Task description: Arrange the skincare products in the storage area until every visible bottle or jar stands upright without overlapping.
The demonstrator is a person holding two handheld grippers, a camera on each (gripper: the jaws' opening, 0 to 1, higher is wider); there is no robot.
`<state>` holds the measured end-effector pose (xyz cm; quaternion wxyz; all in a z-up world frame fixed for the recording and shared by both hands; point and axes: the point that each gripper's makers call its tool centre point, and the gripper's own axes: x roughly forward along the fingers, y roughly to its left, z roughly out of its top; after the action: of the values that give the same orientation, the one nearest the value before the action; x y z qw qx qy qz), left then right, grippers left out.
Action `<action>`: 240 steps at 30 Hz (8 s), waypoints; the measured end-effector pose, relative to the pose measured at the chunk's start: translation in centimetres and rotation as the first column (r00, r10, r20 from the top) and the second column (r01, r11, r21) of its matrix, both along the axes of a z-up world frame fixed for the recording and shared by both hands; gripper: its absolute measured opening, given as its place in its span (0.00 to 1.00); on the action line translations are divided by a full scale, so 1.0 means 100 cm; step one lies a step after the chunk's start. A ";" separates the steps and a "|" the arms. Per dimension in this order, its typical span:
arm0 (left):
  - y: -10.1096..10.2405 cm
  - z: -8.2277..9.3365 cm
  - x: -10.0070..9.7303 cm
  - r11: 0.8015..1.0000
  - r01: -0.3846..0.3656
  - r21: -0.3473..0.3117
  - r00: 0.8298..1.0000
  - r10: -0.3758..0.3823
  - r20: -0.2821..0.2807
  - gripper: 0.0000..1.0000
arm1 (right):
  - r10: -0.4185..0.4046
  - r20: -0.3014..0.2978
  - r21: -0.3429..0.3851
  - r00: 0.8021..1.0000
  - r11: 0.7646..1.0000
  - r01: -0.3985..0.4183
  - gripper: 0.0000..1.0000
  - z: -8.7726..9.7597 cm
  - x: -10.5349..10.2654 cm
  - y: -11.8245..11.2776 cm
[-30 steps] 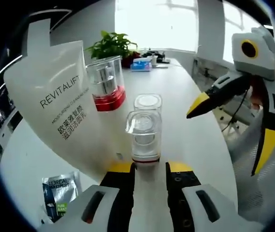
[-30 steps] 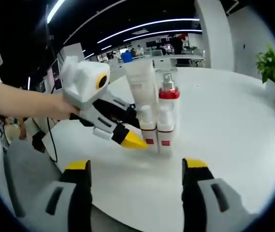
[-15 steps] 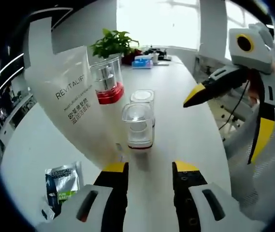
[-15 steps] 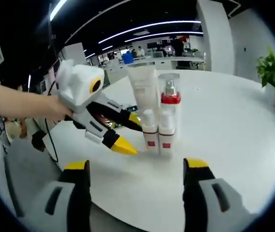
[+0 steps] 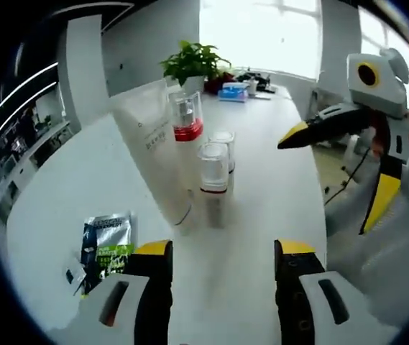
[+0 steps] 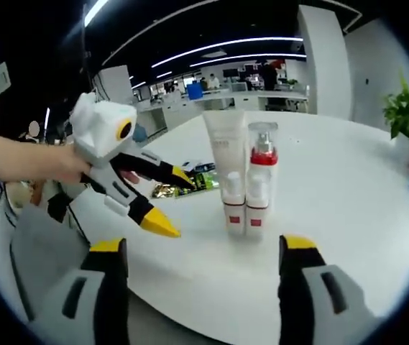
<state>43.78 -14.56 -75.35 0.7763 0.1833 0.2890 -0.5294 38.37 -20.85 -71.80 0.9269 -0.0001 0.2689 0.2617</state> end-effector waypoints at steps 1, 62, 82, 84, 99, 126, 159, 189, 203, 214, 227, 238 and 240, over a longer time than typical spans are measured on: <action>0.004 0.000 -0.003 1.000 -0.015 0.000 1.000 0.015 -0.007 0.57 | 0.000 0.002 0.001 1.000 1.000 0.000 0.88 0.001 0.000 0.000; 0.142 0.019 -0.088 0.867 -0.499 -0.017 0.865 0.496 -0.081 0.97 | 0.078 0.072 0.004 0.994 0.997 -0.078 0.99 0.011 -0.020 0.020; 0.135 0.019 -0.041 0.906 -0.422 0.029 0.905 0.423 -0.046 0.96 | 0.077 0.056 -0.002 0.995 0.997 -0.077 0.99 0.008 -0.019 0.019; 0.133 0.018 -0.034 0.911 -0.411 0.037 0.910 0.412 -0.040 0.96 | 0.084 0.057 -0.009 0.995 0.996 -0.084 0.99 0.008 -0.020 0.020; 0.109 0.001 0.007 0.952 -0.281 0.119 0.957 0.287 -0.034 0.95 | 0.078 0.031 -0.024 0.996 0.997 -0.077 0.98 0.002 -0.018 0.018; 0.094 -0.029 0.084 0.955 -0.181 0.236 0.979 0.199 -0.052 0.94 | 0.021 -0.018 -0.019 1.000 1.000 -0.021 0.95 -0.006 -0.015 0.010; 0.067 -0.075 0.162 0.947 -0.156 0.281 0.974 0.195 -0.117 0.93 | -0.039 -0.049 -0.032 0.998 0.999 0.037 0.96 -0.011 -0.013 0.000; 0.089 -0.067 0.182 0.926 -0.295 0.236 0.942 0.323 -0.093 0.53 | -0.065 -0.060 -0.031 0.996 0.998 0.063 0.94 -0.013 -0.012 -0.003; 0.075 -0.068 0.164 0.936 -0.248 0.248 0.964 0.265 -0.036 0.34 | -0.069 -0.062 -0.040 0.996 0.997 0.066 0.93 -0.014 -0.012 -0.004; 0.085 -0.052 0.174 0.939 -0.271 0.212 0.962 0.274 0.014 0.15 | -0.074 -0.052 -0.046 0.996 0.996 0.072 0.93 -0.013 -0.012 -0.005; 0.099 -0.032 0.172 0.913 -0.341 0.225 0.940 0.337 0.058 0.00 | -0.070 -0.042 -0.054 0.997 0.996 0.067 0.93 -0.012 -0.012 -0.004; 0.129 -0.031 0.189 0.858 -0.498 0.127 0.866 0.499 0.026 0.11 | -0.068 -0.048 -0.060 0.997 0.996 0.065 0.92 -0.013 -0.013 -0.004; 0.134 -0.033 0.190 0.850 -0.513 0.124 0.857 0.514 0.023 0.11 | -0.067 -0.051 -0.061 0.996 0.996 0.064 0.92 -0.013 -0.013 -0.004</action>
<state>62.77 -1.21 -78.68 0.8747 0.1448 0.3645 -0.2848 37.10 -21.25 -73.13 0.9272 -0.0120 0.3007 0.2231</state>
